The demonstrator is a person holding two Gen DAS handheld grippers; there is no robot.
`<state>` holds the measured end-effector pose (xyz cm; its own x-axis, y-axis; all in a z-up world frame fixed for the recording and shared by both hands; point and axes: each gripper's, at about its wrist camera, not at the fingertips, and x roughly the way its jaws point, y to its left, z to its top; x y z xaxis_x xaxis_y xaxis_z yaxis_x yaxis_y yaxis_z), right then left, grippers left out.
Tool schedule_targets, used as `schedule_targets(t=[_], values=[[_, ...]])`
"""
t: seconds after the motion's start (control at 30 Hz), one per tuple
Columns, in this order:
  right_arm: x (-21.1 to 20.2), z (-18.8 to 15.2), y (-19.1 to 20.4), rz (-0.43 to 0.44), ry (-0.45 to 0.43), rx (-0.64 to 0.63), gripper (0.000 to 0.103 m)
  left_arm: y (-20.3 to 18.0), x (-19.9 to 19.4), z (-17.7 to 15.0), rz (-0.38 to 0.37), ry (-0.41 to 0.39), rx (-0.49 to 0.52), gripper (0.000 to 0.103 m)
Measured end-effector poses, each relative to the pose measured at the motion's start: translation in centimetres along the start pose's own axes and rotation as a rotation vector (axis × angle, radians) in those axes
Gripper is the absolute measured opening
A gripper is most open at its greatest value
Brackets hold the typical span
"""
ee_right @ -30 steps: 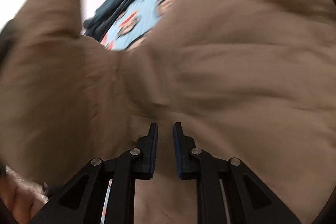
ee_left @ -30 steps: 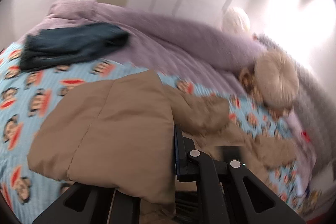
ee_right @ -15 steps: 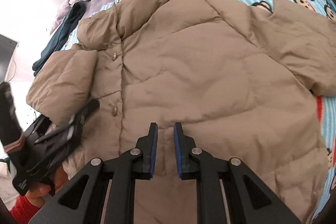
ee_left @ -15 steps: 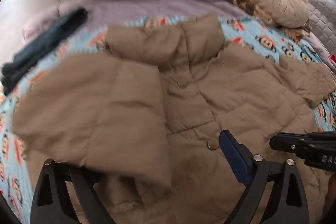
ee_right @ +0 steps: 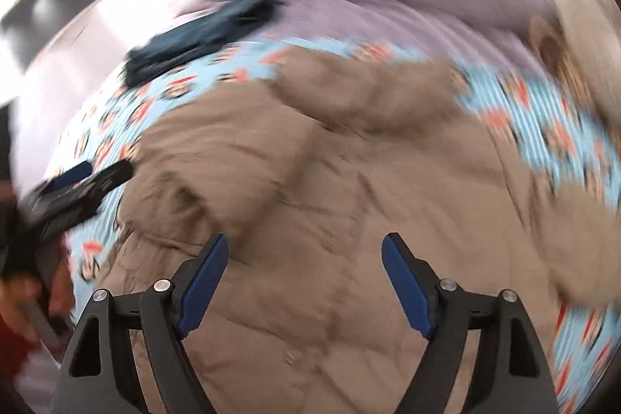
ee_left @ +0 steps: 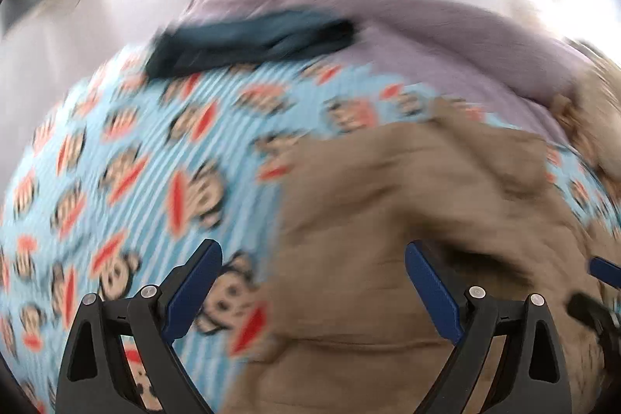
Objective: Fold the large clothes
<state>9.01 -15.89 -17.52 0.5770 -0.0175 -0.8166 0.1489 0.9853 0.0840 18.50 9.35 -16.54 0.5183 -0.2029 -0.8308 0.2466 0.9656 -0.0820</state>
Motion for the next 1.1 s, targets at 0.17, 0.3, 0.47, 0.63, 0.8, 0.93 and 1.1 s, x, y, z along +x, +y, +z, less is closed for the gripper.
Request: schedule_targets(t=[0.17,0.3,0.47,0.63,0.8,0.93,1.1], values=[[2.4,1.8,7.8,-0.162,-0.086,-0.306,0.084,1.4,4.7,-1.5,0.022,0.116,-0.012,0.096],[5.7,3.6,10.4,-0.258,-0.069,-0.407,0.084,0.8,5.4,-1.7,0.03,0.111,-0.022,0.096],[5.9,5.1,4.8,-0.189,-0.049,-0.163,0.012,0.3,5.4,-2.1,0.026,0.114,-0.018,0.096],[6.3,2.7,-6.5,-0.041,0.046,0.337,0.01,0.1,5.2,-1.4,0.023,0.133,0.018,0.096],[7.1,-2.0,-13.1,0.065,0.141,0.607,0.01,0.5,3.4,1.9,0.016,0.057,0.044,0.076],[6.5,-3.8,-15.1,0.196,0.124,0.717,0.024,2.4,4.5,5.4,-0.018,0.052,-0.053,0.076],[5.5,-4.5,-17.2,0.329,0.051,0.838,0.066,3.8,5.6,6.6,-0.061,0.077,-0.126,0.076]])
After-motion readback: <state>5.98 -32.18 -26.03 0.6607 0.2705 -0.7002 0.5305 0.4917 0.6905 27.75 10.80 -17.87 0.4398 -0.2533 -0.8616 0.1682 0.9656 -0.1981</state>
